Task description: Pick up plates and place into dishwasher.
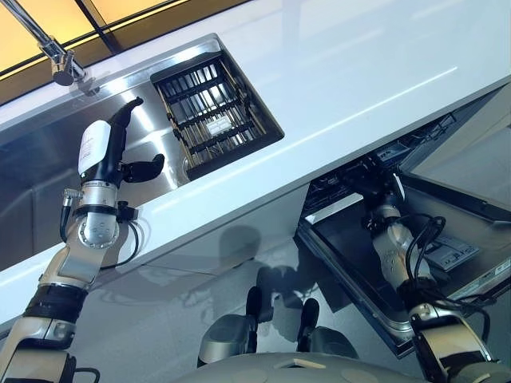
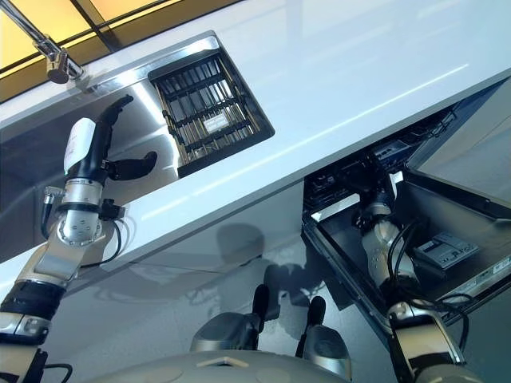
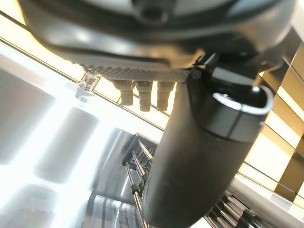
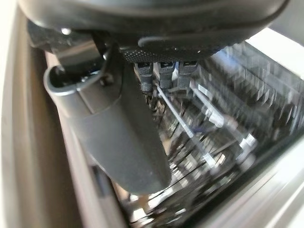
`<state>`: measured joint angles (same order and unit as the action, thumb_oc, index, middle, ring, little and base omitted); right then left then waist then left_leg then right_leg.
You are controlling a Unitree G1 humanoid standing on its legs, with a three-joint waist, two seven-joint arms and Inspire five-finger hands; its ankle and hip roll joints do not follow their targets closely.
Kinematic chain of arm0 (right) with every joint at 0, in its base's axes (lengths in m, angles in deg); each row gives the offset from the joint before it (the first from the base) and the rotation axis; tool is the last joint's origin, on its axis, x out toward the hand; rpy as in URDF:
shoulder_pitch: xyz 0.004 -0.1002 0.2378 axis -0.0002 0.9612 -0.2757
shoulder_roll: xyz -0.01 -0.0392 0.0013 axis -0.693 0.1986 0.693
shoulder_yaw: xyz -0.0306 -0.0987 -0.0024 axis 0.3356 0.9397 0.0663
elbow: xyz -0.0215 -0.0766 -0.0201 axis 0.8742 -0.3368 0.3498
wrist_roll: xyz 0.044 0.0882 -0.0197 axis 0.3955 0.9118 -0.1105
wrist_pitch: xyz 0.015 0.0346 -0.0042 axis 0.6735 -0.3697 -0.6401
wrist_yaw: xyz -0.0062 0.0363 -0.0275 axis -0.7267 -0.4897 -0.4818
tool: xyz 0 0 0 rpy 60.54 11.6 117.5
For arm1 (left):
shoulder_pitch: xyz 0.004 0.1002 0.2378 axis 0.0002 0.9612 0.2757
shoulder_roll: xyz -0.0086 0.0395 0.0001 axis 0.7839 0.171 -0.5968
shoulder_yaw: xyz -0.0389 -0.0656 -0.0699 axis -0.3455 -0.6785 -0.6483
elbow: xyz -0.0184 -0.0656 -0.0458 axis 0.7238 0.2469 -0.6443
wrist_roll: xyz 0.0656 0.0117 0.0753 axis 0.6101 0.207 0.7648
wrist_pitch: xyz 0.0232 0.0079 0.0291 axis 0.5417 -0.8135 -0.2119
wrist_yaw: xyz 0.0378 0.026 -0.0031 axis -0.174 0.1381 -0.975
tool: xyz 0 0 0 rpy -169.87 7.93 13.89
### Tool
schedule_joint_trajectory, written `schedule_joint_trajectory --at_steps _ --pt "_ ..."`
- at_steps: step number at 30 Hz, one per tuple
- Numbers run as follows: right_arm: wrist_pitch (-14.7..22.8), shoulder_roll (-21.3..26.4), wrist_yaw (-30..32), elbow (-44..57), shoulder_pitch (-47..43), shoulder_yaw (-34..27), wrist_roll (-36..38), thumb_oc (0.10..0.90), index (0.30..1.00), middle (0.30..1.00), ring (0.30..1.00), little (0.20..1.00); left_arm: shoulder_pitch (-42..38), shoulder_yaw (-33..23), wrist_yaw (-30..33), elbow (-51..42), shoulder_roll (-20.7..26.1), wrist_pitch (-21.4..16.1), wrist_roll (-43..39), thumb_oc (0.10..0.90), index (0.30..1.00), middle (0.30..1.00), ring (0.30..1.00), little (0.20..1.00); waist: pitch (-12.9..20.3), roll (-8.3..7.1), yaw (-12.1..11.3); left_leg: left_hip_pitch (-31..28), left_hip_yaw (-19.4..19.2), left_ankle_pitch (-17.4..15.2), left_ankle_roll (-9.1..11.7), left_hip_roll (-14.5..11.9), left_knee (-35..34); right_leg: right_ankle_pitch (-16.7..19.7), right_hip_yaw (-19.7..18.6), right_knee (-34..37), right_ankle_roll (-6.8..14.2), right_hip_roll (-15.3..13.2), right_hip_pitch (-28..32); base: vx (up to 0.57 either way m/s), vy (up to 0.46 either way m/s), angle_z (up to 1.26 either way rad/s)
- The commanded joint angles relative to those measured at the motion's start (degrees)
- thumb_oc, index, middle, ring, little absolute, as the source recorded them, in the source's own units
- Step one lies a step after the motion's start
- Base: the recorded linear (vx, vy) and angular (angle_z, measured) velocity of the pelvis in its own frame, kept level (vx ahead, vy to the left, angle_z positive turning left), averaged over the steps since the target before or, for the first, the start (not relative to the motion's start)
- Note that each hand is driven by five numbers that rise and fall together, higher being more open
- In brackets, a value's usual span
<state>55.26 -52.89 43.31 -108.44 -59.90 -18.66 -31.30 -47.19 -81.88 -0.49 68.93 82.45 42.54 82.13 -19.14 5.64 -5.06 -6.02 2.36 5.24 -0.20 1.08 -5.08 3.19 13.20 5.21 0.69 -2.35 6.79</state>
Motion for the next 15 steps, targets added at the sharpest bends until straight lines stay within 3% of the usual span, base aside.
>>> schedule_joint_trajectory --at_steps 1,3,8,15 --pt "9.8 3.61 7.9 12.96 1.44 -7.15 -12.27 0.8 0.9 0.9 0.9 0.9 2.64 -5.18 4.18 -4.18 0.85 -3.55 1.45 0.8 0.9 0.9 0.9 0.9 5.77 -2.72 3.68 -0.69 -3.76 -10.06 -2.74 4.0 5.12 -9.56 -1.39 -9.44 1.17 1.62 -1.16 -0.04 0.026 -0.25" --pt "8.7 4.51 10.89 14.79 5.85 -12.13 -15.56 0.8 0.9 0.9 0.9 0.9 4.93 -8.09 3.81 -5.27 0.73 -4.07 1.29 0.8 0.9 0.9 0.9 0.9 5.64 -3.03 5.26 -1.38 -4.77 -10.42 -3.14 3.76 4.82 -9.73 -2.32 -10.21 1.6 1.81 -1.48 -0.06 0.021 -0.29" --pt "7.46 6.46 11.65 15.66 12.27 -21.64 -16.29 0.8 0.9 0.9 0.9 0.9 6.82 -12.88 3.02 -5.68 0.7 -4.06 -0.26 0.8 0.9 0.9 0.9 0.9 5.13 -3.73 8.62 -2.74 -7.04 -11.12 -3.6 3.52 3.99 -9.61 -4.34 -10.98 2.52 2.36 -2.12 -0.06 0.007 -0.29" --pt "3.89 7.98 13.01 10.49 15.01 -27.83 -13.22 0.8 0.9 0.9 0.9 0.9 5.22 -13.85 2.96 -3.83 1.05 -3.37 -2.64 0.8 0.9 0.9 0.9 0.9 5.45 -4.12 10.8 -2.96 -9.39 -11.95 -3.59 3.42 3.93 -8.96 -6.46 -10.25 3.27 2.94 -2.72 -0.05 -0.03 -0.32"
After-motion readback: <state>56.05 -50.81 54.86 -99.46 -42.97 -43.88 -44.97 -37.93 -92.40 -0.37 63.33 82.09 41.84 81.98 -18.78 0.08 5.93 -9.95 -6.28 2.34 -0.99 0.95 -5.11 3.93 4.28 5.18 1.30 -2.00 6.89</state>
